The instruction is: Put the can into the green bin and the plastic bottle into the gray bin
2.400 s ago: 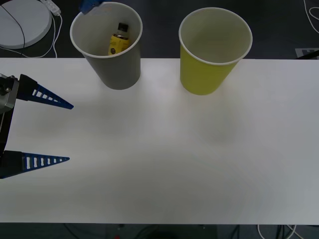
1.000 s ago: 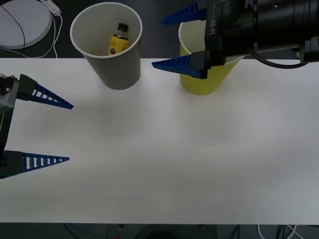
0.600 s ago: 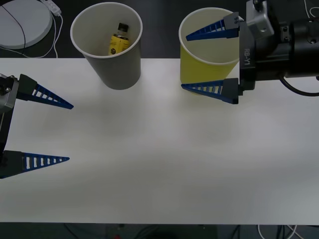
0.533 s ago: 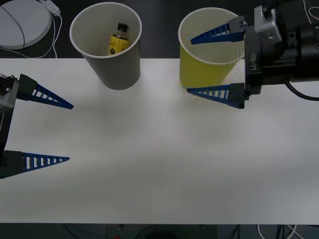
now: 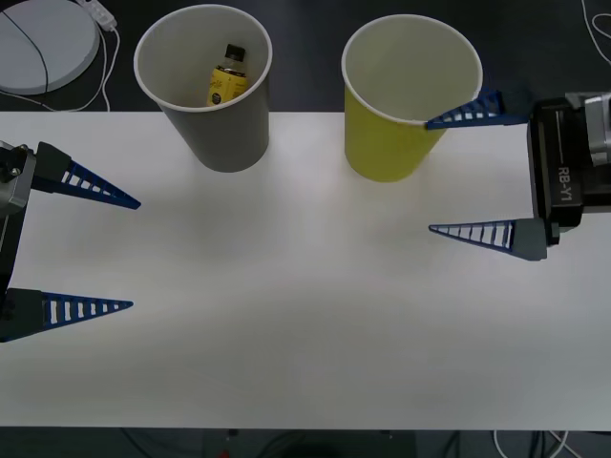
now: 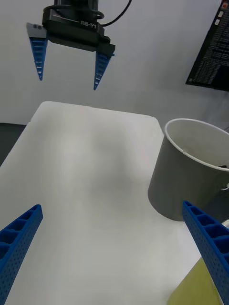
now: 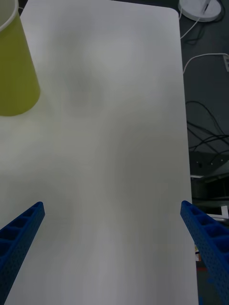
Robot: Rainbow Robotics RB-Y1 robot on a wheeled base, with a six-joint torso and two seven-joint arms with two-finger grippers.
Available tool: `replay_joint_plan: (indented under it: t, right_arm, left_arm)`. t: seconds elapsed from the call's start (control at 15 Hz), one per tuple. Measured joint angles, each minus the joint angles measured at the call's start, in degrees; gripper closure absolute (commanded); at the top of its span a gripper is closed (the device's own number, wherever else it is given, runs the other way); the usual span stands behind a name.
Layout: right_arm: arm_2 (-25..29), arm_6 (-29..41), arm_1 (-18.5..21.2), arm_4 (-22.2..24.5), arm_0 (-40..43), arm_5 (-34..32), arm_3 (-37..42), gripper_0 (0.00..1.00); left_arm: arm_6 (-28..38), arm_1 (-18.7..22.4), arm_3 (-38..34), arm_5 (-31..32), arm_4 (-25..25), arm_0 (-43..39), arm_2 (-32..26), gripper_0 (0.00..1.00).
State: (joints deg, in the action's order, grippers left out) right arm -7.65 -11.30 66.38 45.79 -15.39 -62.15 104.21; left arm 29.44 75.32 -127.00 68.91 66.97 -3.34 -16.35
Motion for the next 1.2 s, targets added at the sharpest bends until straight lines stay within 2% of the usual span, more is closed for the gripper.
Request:
replay_joint_plan:
  t: [0.2,0.47,0.73,1.0,1.2]
  right_arm:
    - [2.6,-5.68,-0.13,-1.97,4.49,-3.45,-1.4,0.0]
    - [8.98,-6.12,-0.29,-0.83,11.45,-8.69,-1.34,0.0]
    - [15.65,-4.83,-1.15,2.7,17.35,-12.17,0.17,0.0]
    - [23.28,0.47,-1.93,7.13,24.87,-12.33,6.05,0.0]
    - [27.35,3.88,-2.55,8.16,29.9,-11.63,10.45,0.0]
  left_arm:
    - [0.0,0.0,0.0,0.0,0.0,0.0,0.0,0.0]
    - [0.0,0.0,0.0,0.0,0.0,0.0,0.0,0.0]
    - [0.0,0.0,0.0,0.0,0.0,0.0,0.0,0.0]
    - [0.0,0.0,0.0,0.0,0.0,0.0,0.0,0.0]
    - [0.0,0.0,0.0,0.0,0.0,0.0,0.0,0.0]
